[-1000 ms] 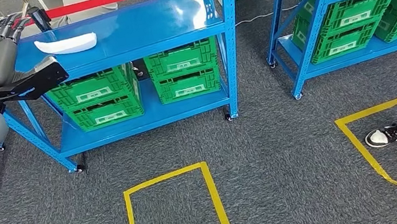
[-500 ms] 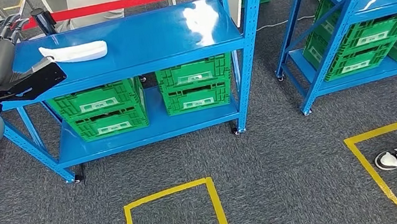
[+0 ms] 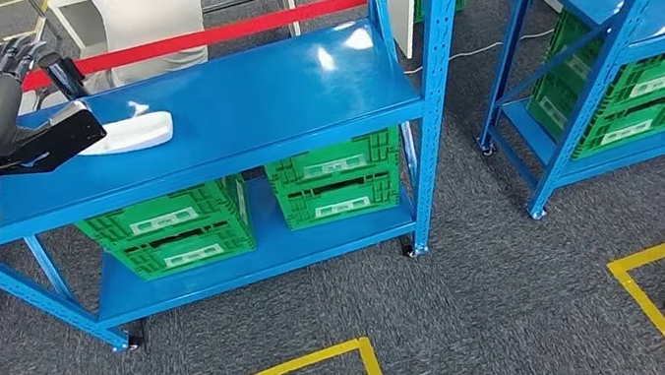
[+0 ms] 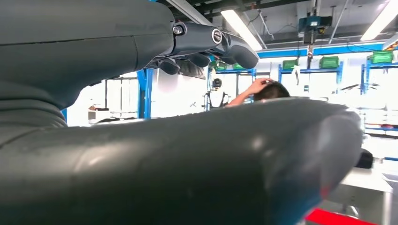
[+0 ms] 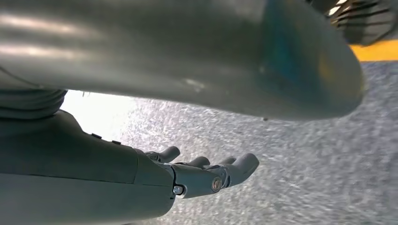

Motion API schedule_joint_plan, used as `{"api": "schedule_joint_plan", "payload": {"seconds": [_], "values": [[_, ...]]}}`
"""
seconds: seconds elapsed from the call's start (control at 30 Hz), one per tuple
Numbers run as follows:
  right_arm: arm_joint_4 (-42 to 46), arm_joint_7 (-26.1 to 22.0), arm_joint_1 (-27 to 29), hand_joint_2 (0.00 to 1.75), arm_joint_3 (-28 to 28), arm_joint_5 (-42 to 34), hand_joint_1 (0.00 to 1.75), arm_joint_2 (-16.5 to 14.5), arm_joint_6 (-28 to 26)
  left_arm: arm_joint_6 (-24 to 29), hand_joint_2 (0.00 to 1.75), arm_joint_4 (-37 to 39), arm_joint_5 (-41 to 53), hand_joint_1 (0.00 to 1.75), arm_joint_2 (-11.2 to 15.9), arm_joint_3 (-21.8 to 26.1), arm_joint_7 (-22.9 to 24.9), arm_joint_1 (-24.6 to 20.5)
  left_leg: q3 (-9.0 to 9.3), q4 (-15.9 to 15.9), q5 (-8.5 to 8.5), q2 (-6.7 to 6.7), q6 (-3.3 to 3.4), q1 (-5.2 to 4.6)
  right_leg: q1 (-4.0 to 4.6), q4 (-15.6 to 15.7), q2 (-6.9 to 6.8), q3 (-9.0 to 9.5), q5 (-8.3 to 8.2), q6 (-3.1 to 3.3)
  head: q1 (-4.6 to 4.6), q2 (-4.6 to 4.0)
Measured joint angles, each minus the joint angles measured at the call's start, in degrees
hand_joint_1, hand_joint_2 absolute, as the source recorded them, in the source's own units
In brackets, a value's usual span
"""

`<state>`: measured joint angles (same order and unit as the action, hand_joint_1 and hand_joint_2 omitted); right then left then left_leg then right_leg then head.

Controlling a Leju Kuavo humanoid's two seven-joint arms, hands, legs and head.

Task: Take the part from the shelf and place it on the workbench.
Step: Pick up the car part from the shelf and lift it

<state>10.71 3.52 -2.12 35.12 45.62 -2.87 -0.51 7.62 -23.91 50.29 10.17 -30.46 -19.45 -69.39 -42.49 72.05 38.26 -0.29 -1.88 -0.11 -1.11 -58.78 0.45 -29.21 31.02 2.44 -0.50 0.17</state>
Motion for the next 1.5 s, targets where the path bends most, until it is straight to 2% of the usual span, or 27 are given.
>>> {"api": "schedule_joint_plan", "payload": {"seconds": [0.03,0.13,0.17,0.23,0.27,0.33,0.4,0.47,0.5,0.53,0.63,0.67,0.7,0.77,0.83,0.9,0.97,1.0,1.03,1.07,1.13,1.2,1.27,1.33,1.4,1.43,1.5], "values": [[0.0,-0.02,0.06,0.0,0.0,0.02,0.0,-0.01,0.01,0.0,0.0,0.22,-0.04,0.0,0.36,-0.03,0.09,0.08,-0.6,-3.03,-1.93,0.14,0.07,0.03,-0.12,0.05,0.07,1.57,1.29,-0.22,0.0,0.0],[-0.16,-0.03,0.14,0.0,0.0,0.05,0.0,-0.08,0.01,-0.07,0.0,1.23,-0.14,0.0,1.39,-0.23,0.25,0.74,-0.73,-11.94,-17.02,0.85,0.48,-0.18,-0.12,0.64,0.25,5.45,4.98,-1.07,-0.2,0.0],[-0.21,-0.05,0.11,0.0,0.0,0.08,0.0,-0.09,0.01,-0.13,0.0,1.38,-0.24,0.0,1.63,-0.33,0.39,0.95,-0.4,-12.87,-19.36,0.85,0.69,-0.26,-0.01,0.87,0.23,6.59,5.68,-1.4,-0.24,0.0],[-0.17,-0.14,-0.16,0.0,0.01,0.24,0.0,-0.01,0.0,-0.23,0.0,1.24,-0.6,0.0,1.99,-0.47,0.72,0.83,1.05,-12.75,-18.02,0.47,1.38,-0.16,0.14,-0.42,0.03,7.14,4.76,-1.97,-0.21,-0.01],[-0.15,-0.23,-0.3,0.0,0.01,0.37,0.0,0.04,-0.01,-0.16,0.0,1.15,-0.82,0.0,2.19,-0.49,0.86,0.68,2.07,-13.04,-17.22,0.3,1.79,0.02,0.16,-2.98,-0.05,6.19,3.09,-2.16,-0.14,-0.01],[-0.13,-0.3,-0.57,0.0,0.0,0.69,0.0,0.08,0.03,0.01,0.0,1.23,-1.28,0.0,2.78,-0.49,1.06,0.64,4.72,-13.87,-15.64,0.07,2.46,0.14,0.16,-10.23,-0.15,1.32,0.88,-2.4,0.02,0.0],[-0.13,-0.28,-0.64,0.0,-0.01,0.99,0.0,0.08,0.1,0.2,0.0,1.43,-1.68,0.0,3.52,-0.49,1.09,1.29,7.59,-14.77,-13.73,-0.1,2.85,-0.06,0.33,-15.47,-0.2,-4.4,3.6,-2.43,0.17,0.0],[-0.13,-0.21,-0.35,0.0,-0.02,1.16,0.0,0.09,0.15,0.51,0.0,1.52,-2.03,0.0,4.18,-0.49,0.81,2.31,10.98,-15.49,-11.47,-0.47,2.97,-0.29,0.67,-15.52,-0.19,-8.87,9.07,-2.12,0.28,0.0],[-0.13,-0.2,-0.13,0.0,-0.02,1.17,0.0,0.1,0.16,0.71,0.0,1.52,-2.16,0.0,4.39,-0.49,0.62,2.77,12.75,-15.7,-10.24,-0.67,2.96,-0.42,0.87,-13.89,-0.17,-10.43,10.32,-1.81,0.32,0.0],[-0.13,-0.19,0.1,0.0,-0.02,1.16,0.0,0.11,0.16,0.95,0.0,1.54,-2.23,0.0,4.55,-0.49,0.44,3.18,14.55,-15.83,-8.92,-0.84,2.95,-0.56,1.11,-11.35,-0.13,-11.68,9.29,-1.38,0.35,0.0],[-0.22,-0.13,0.76,0.0,0.01,1.13,0.0,0.22,0.15,1.4,0.0,2.0,-2.3,0.0,4.6,-0.5,0.33,4.55,18.67,-15.78,-4.74,-1.34,2.72,-0.91,2.1,-2.1,0.38,-13.47,-6.68,0.03,0.28,0.0],[-0.26,-0.07,0.91,0.0,0.02,1.11,0.0,0.28,0.14,1.39,0.0,1.99,-2.47,0.0,4.48,-0.5,0.29,5.08,20.15,-15.85,-3.59,-1.62,2.55,-0.91,2.46,-0.54,0.67,-13.1,-10.23,0.33,0.22,0.0],[-0.28,-0.02,0.84,0.0,0.02,1.11,0.0,0.38,0.11,1.28,0.0,1.9,-2.86,0.0,4.37,-0.5,0.16,5.36,21.4,-15.23,-3.34,-1.89,2.21,-0.89,2.79,-0.07,0.96,-12.38,-10.67,0.53,0.17,0.0],[-0.27,0.01,0.22,0.0,0.03,1.13,0.0,0.48,0.07,0.71,0.0,1.36,-4.32,0.0,4.38,-0.26,-0.43,5.34,21.2,-11.44,-4.84,-1.85,1.59,-0.7,2.91,0.23,1.14,-9.63,-9.05,1.19,0.22,-0.01],[-0.26,0.0,-0.44,0.0,0.13,1.15,0.0,0.61,0.06,0.02,0.0,1.16,-5.67,0.0,4.55,0.19,-1.01,4.95,17.19,-4.76,-5.85,-1.16,0.8,-0.53,2.58,0.51,1.03,-7.55,-7.86,2.08,0.04,-0.02],[-0.26,0.03,-0.65,0.0,0.31,1.16,0.0,0.7,0.08,-1.53,0.0,1.08,-7.04,0.0,4.62,0.59,-1.81,5.19,12.44,0.07,-2.64,-0.58,-0.02,-0.14,2.18,0.59,0.9,-6.11,-6.96,2.43,-0.26,-0.02],[-0.26,0.08,-0.63,0.0,0.44,1.17,0.0,0.71,0.16,-5.23,0.87,1.01,-9.41,0.0,4.63,1.13,-3.35,5.99,8.77,1.17,2.29,-0.42,-0.83,0.38,1.7,0.78,0.92,-4.43,-5.94,2.15,-0.32,-0.02],[-0.26,0.11,-0.57,0.0,0.5,1.17,0.0,0.7,0.2,-7.46,1.31,0.92,-10.77,0.0,4.63,1.46,-4.39,6.47,7.63,0.02,3.47,-0.31,-1.19,0.61,1.42,0.87,0.97,-3.52,-5.21,1.92,-0.36,-0.02],[-0.26,0.15,-0.51,0.0,0.59,1.16,0.0,0.68,0.22,-9.46,1.75,0.76,-12.05,0.0,4.66,1.73,-5.52,6.93,7.06,-2.29,2.56,-0.21,-1.44,0.8,1.15,0.9,1.02,-2.7,-4.49,1.65,-0.45,-0.02],[-0.26,0.23,-0.45,0.0,0.69,1.13,0.0,0.66,0.21,-11.03,1.75,0.53,-13.2,0.0,4.68,1.96,-6.66,7.35,6.82,-5.26,-0.18,-0.1,-1.6,0.95,0.92,0.85,1.06,-2.08,-3.83,1.39,-0.55,-0.02],[-0.26,0.6,-0.5,0.0,1.04,0.95,0.0,0.62,0.06,-13.4,1.75,-0.23,-15.62,0.0,4.62,2.54,-9.17,8.48,6.71,-11.75,-8.81,0.27,-1.59,1.13,0.73,0.49,1.22,-1.21,-2.52,0.73,-0.73,-0.02],[-0.26,1.0,-0.55,0.0,1.46,0.73,0.0,0.62,-0.11,-14.44,1.75,-1.54,-17.28,0.0,4.3,2.93,-10.98,10.06,6.84,-14.29,-13.86,0.47,-1.02,1.0,0.76,0.26,1.38,-0.86,-1.49,-0.11,-0.77,-0.02],[-0.26,1.07,-0.58,0.0,1.86,0.65,0.0,0.66,-0.26,-14.68,1.75,-3.66,-18.37,0.0,3.82,2.95,-12.2,12.16,7.15,-14.15,-14.44,0.32,-0.18,1.02,0.73,0.23,1.26,-0.7,-0.75,-0.95,-0.71,-0.02],[-0.26,1.04,-0.62,0.87,2.25,0.64,0.0,0.72,-0.5,-14.7,1.75,-5.87,-19.69,0.0,3.5,2.84,-13.41,14.49,7.33,-14.18,-14.43,0.1,0.13,1.0,0.8,0.07,0.86,-0.49,-0.93,-0.88,-0.58,-0.02],[-0.26,1.06,-0.66,1.75,2.65,0.64,0.0,0.74,-0.74,-15.04,1.75,-7.85,-21.11,0.0,3.31,2.65,-14.71,17.01,7.4,-14.07,-14.12,-0.03,0.21,0.66,0.82,0.34,0.57,-0.2,-1.23,0.25,-0.49,-0.02],[-0.26,1.08,-0.7,1.75,2.86,0.63,0.0,0.74,-0.84,-15.42,1.75,-8.88,-21.83,0.0,3.26,2.51,-15.42,18.39,7.41,-14.04,-13.97,-0.03,0.35,0.54,0.75,0.66,0.54,-0.05,-0.98,0.71,-0.47,-0.02],[-0.26,1.09,-0.75,1.75,3.24,0.57,0.0,0.74,-0.94,-16.25,1.75,-10.78,-23.08,0.0,3.24,2.11,-16.69,20.75,7.37,-14.02,-13.71,-0.03,0.67,0.35,0.6,1.24,0.47,0.26,-0.67,0.46,-0.48,-0.02]]}}
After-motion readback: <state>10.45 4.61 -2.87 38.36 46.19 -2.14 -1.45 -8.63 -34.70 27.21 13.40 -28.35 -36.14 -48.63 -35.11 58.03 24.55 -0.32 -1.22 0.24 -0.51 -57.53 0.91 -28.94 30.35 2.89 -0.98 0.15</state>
